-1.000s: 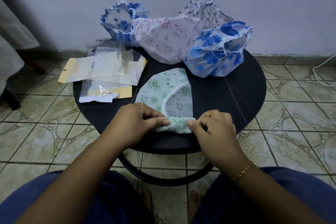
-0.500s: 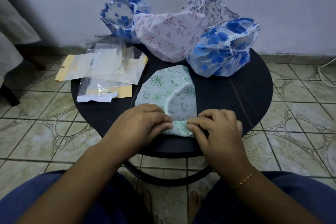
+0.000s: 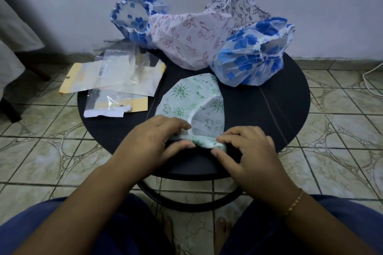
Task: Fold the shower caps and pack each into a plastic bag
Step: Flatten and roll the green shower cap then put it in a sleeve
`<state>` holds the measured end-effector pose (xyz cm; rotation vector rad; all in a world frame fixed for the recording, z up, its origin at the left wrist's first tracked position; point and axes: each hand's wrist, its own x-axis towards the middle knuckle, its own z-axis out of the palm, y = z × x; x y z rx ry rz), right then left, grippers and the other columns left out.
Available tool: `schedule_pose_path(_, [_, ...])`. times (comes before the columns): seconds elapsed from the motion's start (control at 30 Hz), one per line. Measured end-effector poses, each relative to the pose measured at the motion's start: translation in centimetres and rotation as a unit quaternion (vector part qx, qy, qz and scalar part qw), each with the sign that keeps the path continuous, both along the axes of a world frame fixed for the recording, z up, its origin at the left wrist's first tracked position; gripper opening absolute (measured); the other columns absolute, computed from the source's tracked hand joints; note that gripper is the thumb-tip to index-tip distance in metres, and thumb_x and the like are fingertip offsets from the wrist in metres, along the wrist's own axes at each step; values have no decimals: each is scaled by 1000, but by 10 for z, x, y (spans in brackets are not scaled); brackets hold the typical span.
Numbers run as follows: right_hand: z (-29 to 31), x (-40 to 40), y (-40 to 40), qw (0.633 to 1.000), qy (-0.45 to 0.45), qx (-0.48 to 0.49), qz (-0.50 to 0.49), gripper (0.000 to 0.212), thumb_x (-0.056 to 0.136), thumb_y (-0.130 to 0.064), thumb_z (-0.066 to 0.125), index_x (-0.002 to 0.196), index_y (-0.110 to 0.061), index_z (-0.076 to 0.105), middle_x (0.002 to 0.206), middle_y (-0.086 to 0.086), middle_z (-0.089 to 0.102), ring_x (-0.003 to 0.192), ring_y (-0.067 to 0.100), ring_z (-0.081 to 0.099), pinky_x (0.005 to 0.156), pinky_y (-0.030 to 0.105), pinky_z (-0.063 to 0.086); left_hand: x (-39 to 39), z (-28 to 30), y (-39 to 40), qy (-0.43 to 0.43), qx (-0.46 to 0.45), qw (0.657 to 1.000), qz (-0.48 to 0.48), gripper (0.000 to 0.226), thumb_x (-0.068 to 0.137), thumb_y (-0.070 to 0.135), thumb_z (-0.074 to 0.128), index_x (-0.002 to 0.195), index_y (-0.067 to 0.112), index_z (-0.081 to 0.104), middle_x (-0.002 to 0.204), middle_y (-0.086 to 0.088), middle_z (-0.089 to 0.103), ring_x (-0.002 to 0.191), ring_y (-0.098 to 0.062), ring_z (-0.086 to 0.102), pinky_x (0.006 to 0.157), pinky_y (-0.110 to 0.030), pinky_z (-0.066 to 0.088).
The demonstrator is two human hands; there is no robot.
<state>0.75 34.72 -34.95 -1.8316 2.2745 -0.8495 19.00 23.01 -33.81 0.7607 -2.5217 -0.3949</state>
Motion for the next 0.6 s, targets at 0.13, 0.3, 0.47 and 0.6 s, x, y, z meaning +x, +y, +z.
schedule_pose_path(0.13, [2, -2, 0, 999, -38, -14, -7, 52, 78, -65, 28, 88, -34, 67, 94, -21, 53, 99, -1, 34, 74, 23, 15, -2, 6, 5, 42, 78, 994, 70, 29, 76, 67, 50, 79, 39, 58, 72, 13, 60, 79, -3, 55, 66, -11, 42])
schedule_pose_path(0.3, [7, -3, -8, 997, -48, 36, -39, 41, 86, -60, 41, 82, -27, 66, 98, -17, 51, 104, 3, 32, 79, 25, 15, -7, 14, 7, 79, 233, 964, 104, 35, 47, 60, 68, 72, 38, 62, 74, 20, 67, 72, 6, 60, 59, -7, 42])
schedule_pose_path(0.47, [12, -6, -22, 993, -42, 89, -67, 42, 86, -61, 41, 76, -28, 66, 97, -13, 49, 106, 10, 32, 81, 30, 19, -12, 10, 1, 90, 251, 952, 148, 32, 52, 61, 65, 69, 34, 68, 73, 16, 69, 74, 4, 61, 62, -11, 46])
schedule_pose_path(0.6, [11, -5, -28, 991, -20, 97, -91, 45, 84, -64, 41, 68, -26, 58, 96, -9, 49, 106, 15, 35, 83, 32, 25, -12, 8, -2, 18, 169, 973, 155, 41, 62, 65, 57, 72, 27, 67, 81, 13, 59, 77, 1, 55, 62, -10, 39])
